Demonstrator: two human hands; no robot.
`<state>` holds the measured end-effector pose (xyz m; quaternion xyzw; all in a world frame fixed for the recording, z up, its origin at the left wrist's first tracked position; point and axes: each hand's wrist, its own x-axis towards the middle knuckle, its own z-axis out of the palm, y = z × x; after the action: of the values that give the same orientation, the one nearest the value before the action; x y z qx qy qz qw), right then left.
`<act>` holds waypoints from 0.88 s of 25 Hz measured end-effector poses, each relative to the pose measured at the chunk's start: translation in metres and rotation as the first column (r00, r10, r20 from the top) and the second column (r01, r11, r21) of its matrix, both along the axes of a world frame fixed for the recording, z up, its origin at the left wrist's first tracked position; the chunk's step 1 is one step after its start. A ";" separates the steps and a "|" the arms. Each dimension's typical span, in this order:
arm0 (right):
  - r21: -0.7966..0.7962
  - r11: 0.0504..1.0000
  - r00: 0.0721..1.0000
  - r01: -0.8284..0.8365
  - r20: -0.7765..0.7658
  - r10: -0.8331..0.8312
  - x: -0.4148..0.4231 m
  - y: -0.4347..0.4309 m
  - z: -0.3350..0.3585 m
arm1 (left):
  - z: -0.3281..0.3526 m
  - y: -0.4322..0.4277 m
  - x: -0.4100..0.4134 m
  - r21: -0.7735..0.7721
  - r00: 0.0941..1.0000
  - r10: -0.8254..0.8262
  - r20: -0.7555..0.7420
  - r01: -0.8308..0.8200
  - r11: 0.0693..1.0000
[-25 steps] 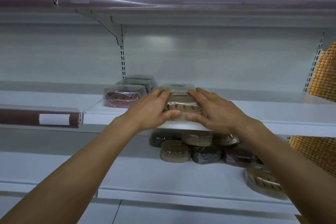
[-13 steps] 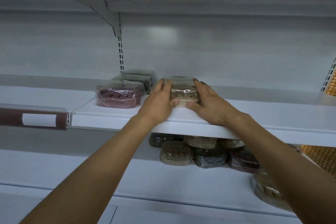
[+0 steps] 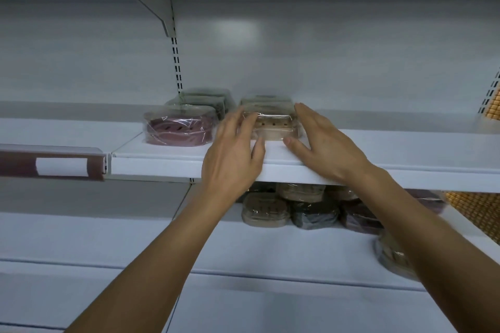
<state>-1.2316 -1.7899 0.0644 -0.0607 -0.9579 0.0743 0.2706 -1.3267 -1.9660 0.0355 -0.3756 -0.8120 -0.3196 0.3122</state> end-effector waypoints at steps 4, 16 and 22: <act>0.070 0.993 0.993 -0.100 -0.057 0.104 0.042 -0.018 -0.020 | -0.048 -0.026 0.032 -0.017 0.995 -0.089 -0.046 0.088 0.996; -0.002 0.988 0.986 -0.152 0.074 0.151 0.092 -0.008 -0.159 | -0.175 -0.028 0.056 -0.169 0.940 -0.227 0.253 0.274 0.947; -0.177 0.984 0.958 0.019 0.284 0.032 0.073 0.007 -0.217 | -0.217 0.003 0.020 -0.299 0.912 -0.084 0.401 0.218 0.929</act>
<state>-1.1582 -1.7826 -0.1522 -0.0916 -0.9767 0.1507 0.1225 -1.3065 -1.9629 -0.1812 -0.4166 -0.8677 -0.2661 0.0533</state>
